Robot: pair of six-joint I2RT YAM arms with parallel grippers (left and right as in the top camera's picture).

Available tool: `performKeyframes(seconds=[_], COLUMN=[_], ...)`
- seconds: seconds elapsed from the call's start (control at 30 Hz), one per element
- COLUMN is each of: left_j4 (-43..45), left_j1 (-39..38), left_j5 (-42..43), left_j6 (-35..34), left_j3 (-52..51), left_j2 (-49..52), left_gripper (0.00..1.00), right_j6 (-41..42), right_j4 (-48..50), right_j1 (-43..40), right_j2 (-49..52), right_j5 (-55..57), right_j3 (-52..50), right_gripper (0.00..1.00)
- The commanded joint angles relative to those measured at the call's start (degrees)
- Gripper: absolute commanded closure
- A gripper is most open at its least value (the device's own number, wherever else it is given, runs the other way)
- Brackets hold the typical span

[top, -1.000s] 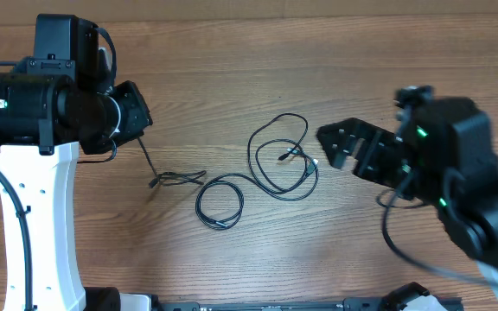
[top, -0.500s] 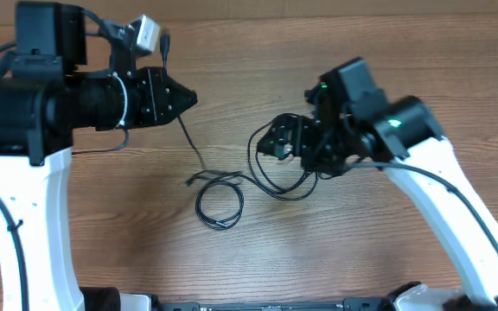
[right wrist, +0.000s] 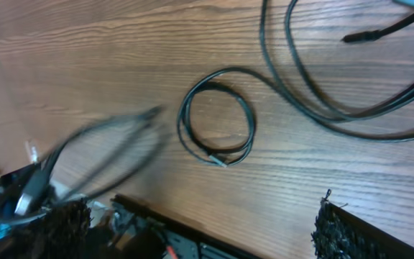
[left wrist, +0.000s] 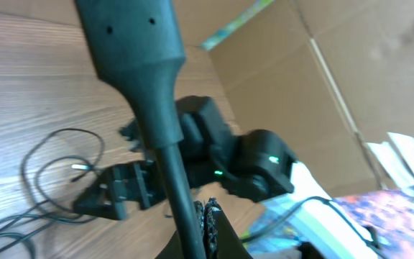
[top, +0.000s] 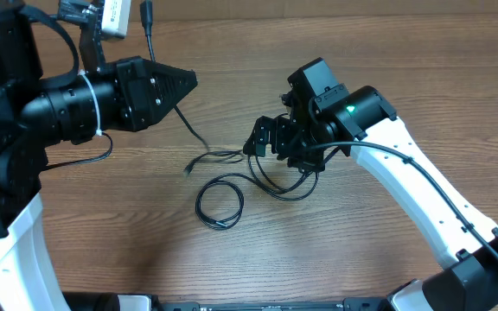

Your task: Untangle cables

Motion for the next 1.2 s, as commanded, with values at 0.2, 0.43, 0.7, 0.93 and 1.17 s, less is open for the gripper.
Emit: performKeyframes(seconds=[0.2, 0.43, 0.7, 0.93, 1.17], left_j4=[0.37, -2.32, -2.8, -2.6, -3.1], left_j1=[0.22, 0.22, 0.22, 0.22, 0.22], left_j5=[6.29, -8.33, -9.77, -9.35, -8.66], left_j6=[-2.4, -2.8, -4.17, -4.2, -7.5], left_j3=[3.91, 3.89, 3.89, 3.89, 3.89], left_j2=[-1.2, -1.16, -1.11, -1.14, -1.14], left_gripper=[0.96, 0.96, 0.96, 0.96, 0.95], right_j6=[-3.08, -10.82, -18.34, -21.11, -13.09], right_j4=[0.13, -0.63, -3.74, -4.24, -1.09], right_j1=[0.24, 0.28, 1.27, 6.03, 8.92], right_j2=[3.32, 3.32, 3.32, 3.32, 3.32], right_j5=[0.39, -12.74, -13.62, -13.33, -6.23], right_j3=[0.28, 0.28, 0.28, 0.28, 0.28], right_gripper=[0.0, 0.0, 0.0, 0.0, 0.0])
